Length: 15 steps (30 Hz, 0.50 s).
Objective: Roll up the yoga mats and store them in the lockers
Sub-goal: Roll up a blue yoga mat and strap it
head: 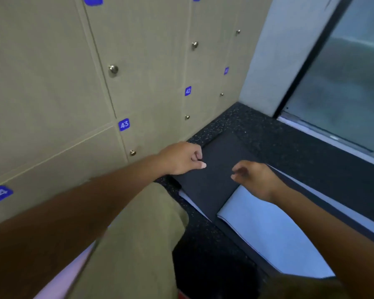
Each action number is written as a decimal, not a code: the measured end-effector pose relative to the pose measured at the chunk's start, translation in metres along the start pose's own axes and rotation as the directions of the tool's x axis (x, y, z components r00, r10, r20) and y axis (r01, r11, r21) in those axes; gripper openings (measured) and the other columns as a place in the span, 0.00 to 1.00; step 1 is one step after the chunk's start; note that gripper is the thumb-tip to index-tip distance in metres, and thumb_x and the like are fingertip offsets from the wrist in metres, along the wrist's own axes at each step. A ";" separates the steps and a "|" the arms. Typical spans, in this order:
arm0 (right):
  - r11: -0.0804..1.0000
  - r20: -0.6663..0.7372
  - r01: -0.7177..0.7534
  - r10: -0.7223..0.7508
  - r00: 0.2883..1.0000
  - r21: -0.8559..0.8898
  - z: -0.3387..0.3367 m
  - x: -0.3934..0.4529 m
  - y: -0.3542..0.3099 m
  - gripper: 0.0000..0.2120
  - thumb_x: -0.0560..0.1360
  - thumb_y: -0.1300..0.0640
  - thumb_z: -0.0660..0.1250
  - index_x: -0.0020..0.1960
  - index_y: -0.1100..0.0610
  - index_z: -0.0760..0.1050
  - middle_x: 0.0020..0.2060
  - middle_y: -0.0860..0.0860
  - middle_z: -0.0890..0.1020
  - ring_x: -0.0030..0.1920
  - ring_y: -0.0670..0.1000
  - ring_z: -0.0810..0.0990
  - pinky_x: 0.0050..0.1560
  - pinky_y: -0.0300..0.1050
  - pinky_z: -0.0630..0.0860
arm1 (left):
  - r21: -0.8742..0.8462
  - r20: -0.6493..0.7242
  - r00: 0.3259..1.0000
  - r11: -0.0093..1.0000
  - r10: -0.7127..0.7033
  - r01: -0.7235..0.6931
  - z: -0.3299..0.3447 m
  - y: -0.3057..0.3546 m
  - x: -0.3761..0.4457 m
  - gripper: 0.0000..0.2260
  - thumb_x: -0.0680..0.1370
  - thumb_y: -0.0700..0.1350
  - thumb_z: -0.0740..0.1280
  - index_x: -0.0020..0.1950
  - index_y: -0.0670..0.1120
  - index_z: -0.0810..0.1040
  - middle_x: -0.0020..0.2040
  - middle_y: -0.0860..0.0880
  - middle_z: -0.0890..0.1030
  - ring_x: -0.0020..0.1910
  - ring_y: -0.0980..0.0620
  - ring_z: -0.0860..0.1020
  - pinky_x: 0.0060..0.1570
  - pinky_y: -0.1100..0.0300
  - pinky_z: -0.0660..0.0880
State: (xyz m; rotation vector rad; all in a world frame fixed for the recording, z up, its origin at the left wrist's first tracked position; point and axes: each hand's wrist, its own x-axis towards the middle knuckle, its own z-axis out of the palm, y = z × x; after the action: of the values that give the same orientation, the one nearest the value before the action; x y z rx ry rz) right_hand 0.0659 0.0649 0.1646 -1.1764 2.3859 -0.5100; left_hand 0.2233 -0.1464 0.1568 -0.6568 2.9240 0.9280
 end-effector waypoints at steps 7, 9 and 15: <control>0.991 0.049 -0.121 0.124 0.991 -0.051 0.023 -0.007 0.104 0.14 0.81 0.50 0.68 0.64 0.54 0.77 0.57 0.50 0.82 0.53 0.51 0.81 0.49 0.41 0.73 | 0.125 0.207 0.970 0.980 0.126 -0.154 0.068 0.038 0.042 0.14 0.78 0.60 0.70 0.58 0.53 0.78 0.51 0.57 0.80 0.49 0.55 0.79 0.54 0.52 0.78; 0.986 0.093 -0.156 0.162 0.982 -0.065 0.037 -0.001 0.129 0.15 0.82 0.50 0.68 0.66 0.54 0.76 0.59 0.51 0.81 0.54 0.52 0.81 0.52 0.42 0.75 | 0.163 0.236 0.962 0.971 0.137 -0.178 0.080 0.041 0.051 0.15 0.78 0.61 0.69 0.59 0.54 0.77 0.54 0.56 0.79 0.51 0.54 0.78 0.54 0.52 0.77; 0.971 0.206 -0.203 0.226 0.952 -0.128 0.092 0.044 0.185 0.16 0.82 0.50 0.66 0.68 0.55 0.74 0.63 0.53 0.80 0.57 0.53 0.80 0.60 0.47 0.77 | 0.141 0.349 0.936 0.985 0.041 -0.096 0.105 0.026 0.071 0.16 0.78 0.63 0.69 0.59 0.55 0.77 0.49 0.60 0.82 0.48 0.58 0.80 0.52 0.53 0.78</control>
State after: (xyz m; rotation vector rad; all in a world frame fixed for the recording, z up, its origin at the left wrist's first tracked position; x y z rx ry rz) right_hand -0.0305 0.1231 -0.0148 -0.9444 2.3327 -0.1752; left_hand 0.1358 -0.0969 0.0754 -0.3433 2.6807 0.7217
